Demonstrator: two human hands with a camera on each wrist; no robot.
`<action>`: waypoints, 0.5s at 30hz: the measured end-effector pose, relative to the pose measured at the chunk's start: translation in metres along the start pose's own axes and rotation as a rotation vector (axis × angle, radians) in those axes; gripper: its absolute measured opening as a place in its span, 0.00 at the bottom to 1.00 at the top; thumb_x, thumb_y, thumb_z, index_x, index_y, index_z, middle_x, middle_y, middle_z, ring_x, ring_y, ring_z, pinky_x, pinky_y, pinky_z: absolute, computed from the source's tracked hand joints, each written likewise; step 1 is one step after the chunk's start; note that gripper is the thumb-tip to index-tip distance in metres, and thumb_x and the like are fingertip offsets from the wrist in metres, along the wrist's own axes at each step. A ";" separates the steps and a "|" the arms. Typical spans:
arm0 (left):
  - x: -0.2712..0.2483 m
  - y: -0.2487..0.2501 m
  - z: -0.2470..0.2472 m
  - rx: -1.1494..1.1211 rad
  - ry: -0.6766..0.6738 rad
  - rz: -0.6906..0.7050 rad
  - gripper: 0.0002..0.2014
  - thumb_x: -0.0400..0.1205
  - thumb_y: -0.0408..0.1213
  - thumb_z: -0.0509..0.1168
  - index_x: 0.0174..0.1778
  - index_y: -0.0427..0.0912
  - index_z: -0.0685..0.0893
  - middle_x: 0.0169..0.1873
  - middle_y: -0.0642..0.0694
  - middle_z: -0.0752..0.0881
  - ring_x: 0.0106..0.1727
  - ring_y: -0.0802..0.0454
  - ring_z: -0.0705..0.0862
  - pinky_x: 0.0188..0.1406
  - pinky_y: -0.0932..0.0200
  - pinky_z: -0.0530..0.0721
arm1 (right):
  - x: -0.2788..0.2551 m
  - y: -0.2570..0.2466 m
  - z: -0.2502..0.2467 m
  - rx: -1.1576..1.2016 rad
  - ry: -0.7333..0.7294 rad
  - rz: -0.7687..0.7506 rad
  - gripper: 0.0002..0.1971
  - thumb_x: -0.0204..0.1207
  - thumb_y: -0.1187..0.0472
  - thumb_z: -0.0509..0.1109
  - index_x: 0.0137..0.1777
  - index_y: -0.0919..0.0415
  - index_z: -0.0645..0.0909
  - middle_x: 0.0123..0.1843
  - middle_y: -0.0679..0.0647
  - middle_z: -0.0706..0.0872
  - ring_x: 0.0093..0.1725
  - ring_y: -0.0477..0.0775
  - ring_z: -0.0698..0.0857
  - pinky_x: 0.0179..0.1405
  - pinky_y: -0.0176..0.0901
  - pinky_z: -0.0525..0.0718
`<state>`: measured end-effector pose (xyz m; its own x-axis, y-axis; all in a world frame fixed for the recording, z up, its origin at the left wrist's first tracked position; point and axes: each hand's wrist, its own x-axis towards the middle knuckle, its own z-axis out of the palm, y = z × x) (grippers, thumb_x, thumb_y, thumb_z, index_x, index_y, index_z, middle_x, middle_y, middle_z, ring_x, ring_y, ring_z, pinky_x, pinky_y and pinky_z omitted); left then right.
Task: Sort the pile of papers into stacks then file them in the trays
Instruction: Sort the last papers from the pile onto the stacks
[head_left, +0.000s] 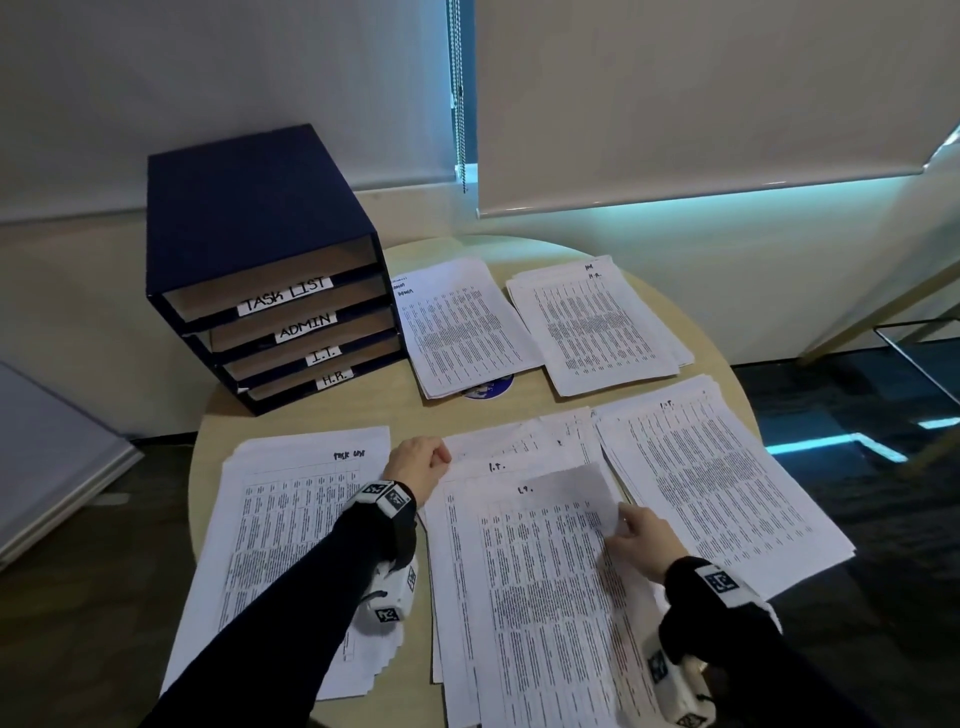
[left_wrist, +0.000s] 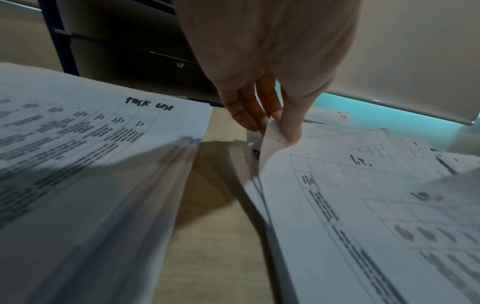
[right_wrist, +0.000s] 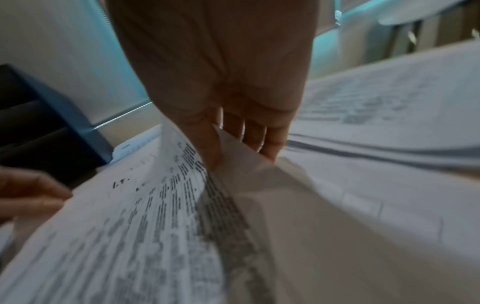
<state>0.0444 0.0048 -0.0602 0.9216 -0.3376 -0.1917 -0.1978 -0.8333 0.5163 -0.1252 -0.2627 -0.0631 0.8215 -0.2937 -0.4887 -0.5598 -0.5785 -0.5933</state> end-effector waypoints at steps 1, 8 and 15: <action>0.000 -0.001 0.000 0.018 0.014 0.016 0.05 0.81 0.32 0.67 0.46 0.45 0.87 0.45 0.49 0.86 0.48 0.50 0.84 0.52 0.58 0.82 | 0.000 0.001 0.002 0.030 -0.004 0.031 0.08 0.73 0.71 0.66 0.41 0.56 0.79 0.39 0.51 0.85 0.42 0.54 0.84 0.37 0.40 0.81; -0.011 -0.005 -0.004 0.074 0.066 0.139 0.07 0.85 0.35 0.61 0.49 0.46 0.84 0.49 0.51 0.78 0.52 0.50 0.79 0.50 0.58 0.76 | 0.009 -0.006 0.021 0.196 -0.006 0.116 0.09 0.72 0.76 0.61 0.49 0.64 0.72 0.37 0.55 0.77 0.36 0.50 0.75 0.36 0.41 0.75; -0.024 0.009 -0.003 -0.017 -0.349 0.055 0.11 0.85 0.44 0.58 0.63 0.52 0.74 0.56 0.56 0.74 0.59 0.51 0.77 0.58 0.57 0.74 | 0.016 -0.011 0.031 0.277 -0.001 0.203 0.10 0.74 0.74 0.59 0.52 0.62 0.71 0.46 0.59 0.82 0.50 0.61 0.83 0.53 0.53 0.84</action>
<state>0.0213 0.0064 -0.0486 0.7393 -0.5134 -0.4357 -0.2356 -0.8033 0.5470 -0.1094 -0.2374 -0.0836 0.6905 -0.3806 -0.6151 -0.7199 -0.2800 -0.6351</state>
